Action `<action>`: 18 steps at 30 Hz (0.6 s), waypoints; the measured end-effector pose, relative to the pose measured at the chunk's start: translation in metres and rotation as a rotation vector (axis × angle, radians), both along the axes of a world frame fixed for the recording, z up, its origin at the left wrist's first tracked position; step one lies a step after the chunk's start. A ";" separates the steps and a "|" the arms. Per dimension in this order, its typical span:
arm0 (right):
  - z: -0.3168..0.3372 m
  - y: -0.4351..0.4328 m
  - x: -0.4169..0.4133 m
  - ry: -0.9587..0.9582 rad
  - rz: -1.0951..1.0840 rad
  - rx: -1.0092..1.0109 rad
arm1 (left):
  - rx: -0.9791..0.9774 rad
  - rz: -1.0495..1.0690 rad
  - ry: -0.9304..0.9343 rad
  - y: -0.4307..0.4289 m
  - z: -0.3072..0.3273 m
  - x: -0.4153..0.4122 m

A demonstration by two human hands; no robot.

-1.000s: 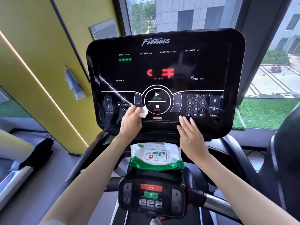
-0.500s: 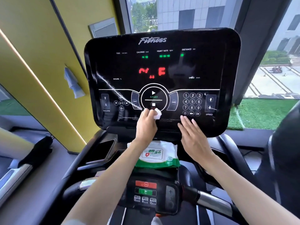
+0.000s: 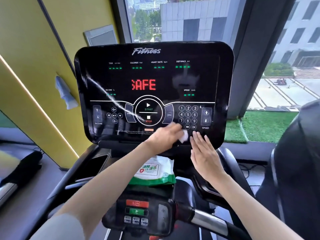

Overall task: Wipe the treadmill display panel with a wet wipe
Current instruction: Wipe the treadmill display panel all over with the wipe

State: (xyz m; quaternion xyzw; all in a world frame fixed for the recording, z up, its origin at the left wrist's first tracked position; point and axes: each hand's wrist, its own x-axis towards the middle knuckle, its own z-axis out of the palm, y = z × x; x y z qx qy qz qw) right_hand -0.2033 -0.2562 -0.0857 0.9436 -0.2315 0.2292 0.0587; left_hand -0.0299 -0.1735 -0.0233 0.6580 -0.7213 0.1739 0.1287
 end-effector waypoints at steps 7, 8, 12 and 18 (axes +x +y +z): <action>-0.003 0.001 0.002 -0.018 -0.012 0.004 | -0.473 0.388 0.397 -0.020 0.025 0.022; -0.004 0.001 0.002 -0.025 -0.013 0.007 | -0.445 0.368 0.350 -0.021 0.023 0.019; -0.004 -0.001 0.002 -0.031 -0.011 -0.008 | 0.030 -0.195 -0.208 -0.009 0.014 0.015; -0.007 0.001 0.004 -0.053 -0.012 -0.009 | -0.458 0.275 0.363 -0.033 0.043 0.024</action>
